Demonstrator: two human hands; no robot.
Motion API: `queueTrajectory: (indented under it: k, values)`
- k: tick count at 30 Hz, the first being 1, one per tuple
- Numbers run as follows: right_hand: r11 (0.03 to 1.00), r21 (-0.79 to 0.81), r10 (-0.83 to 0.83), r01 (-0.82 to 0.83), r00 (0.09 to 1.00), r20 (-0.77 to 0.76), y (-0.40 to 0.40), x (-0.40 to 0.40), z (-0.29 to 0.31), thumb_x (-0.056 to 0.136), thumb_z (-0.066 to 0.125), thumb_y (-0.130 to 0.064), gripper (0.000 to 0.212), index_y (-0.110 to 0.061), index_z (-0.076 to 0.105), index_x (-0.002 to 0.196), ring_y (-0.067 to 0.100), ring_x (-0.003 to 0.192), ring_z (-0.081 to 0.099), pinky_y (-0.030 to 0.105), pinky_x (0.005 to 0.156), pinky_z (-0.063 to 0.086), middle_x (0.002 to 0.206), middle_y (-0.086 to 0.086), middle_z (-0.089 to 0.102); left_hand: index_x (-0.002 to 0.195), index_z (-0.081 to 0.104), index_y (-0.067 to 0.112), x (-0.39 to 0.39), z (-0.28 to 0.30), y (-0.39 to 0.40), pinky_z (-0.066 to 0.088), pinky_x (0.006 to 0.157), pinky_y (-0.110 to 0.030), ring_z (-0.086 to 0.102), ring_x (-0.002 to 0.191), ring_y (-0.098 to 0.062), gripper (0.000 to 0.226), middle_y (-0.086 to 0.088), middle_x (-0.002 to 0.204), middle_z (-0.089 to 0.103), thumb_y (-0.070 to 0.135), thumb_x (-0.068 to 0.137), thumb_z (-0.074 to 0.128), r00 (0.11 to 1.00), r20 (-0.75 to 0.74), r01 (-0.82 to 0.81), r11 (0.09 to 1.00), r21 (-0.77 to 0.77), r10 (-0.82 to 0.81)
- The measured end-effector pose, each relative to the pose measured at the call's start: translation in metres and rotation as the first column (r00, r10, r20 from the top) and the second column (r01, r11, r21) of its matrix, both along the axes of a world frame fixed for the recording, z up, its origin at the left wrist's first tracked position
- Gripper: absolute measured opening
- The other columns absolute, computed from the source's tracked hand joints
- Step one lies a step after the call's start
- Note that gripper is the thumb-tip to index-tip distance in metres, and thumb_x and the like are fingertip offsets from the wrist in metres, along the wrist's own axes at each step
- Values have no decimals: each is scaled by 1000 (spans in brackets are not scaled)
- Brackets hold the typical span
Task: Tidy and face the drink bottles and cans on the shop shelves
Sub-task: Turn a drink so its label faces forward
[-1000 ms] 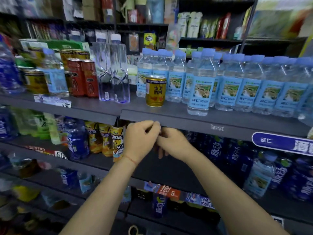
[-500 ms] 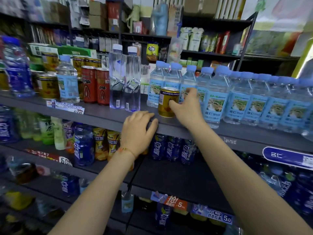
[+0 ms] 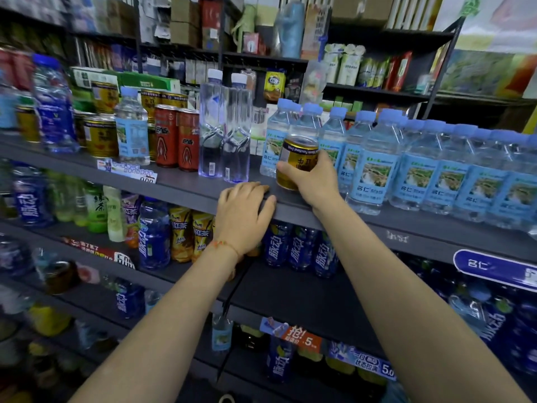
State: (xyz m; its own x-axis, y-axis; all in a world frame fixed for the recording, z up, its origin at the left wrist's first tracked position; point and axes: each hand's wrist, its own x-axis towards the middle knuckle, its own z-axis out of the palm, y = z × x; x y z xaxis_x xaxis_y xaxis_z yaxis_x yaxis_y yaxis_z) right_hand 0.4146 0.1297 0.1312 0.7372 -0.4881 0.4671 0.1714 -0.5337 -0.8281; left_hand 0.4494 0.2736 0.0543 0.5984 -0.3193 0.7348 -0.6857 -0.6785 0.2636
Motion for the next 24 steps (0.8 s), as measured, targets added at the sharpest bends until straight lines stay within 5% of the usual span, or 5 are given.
queueTrajectory:
  k: [4,7,12,17,24]
  values:
    - [995,30,91,-96,985,148,11,-17,7,69,84,-49,65,-22,55,121,9,105,62,35,93,53,114,-8,65,136,53,25,-5,9,7,17,115,-41,34,140,-14,49,6,144,51,48,101,28,992,-123,29,998,55,-22]
    - [954,114,255,-277,951,175,24,-46,2,80,79,-42,43,-32,57,115,-2,98,64,20,83,51,110,-14,67,131,60,19,-23,7,29,30,113,-41,47,132,-19,40,1,134,60,31,98,41,982,-145,93,974,-207,-124]
    - [508,658,614,-556,769,177,54,-85,-56,83,71,-40,46,-13,60,119,33,90,71,41,65,57,106,14,72,94,71,14,-70,-9,56,55,66,-28,69,72,-16,29,0,79,74,17,101,43,667,-438,-83,524,-848,-603]
    - [205,879,767,-430,628,128,74,-103,-110,89,48,-55,54,-9,75,89,30,54,61,30,49,40,76,18,66,124,59,1,-87,-46,61,40,50,-28,47,63,-21,62,-9,78,52,53,95,42,326,-562,-282,490,-825,-760]
    - [166,918,785,-360,612,98,114,-92,-119,98,34,-53,57,-6,65,111,41,77,66,39,59,53,98,25,68,114,67,11,-88,-58,106,40,51,-30,52,62,-20,58,-15,96,57,60,92,45,292,-568,-305,488,-818,-769]
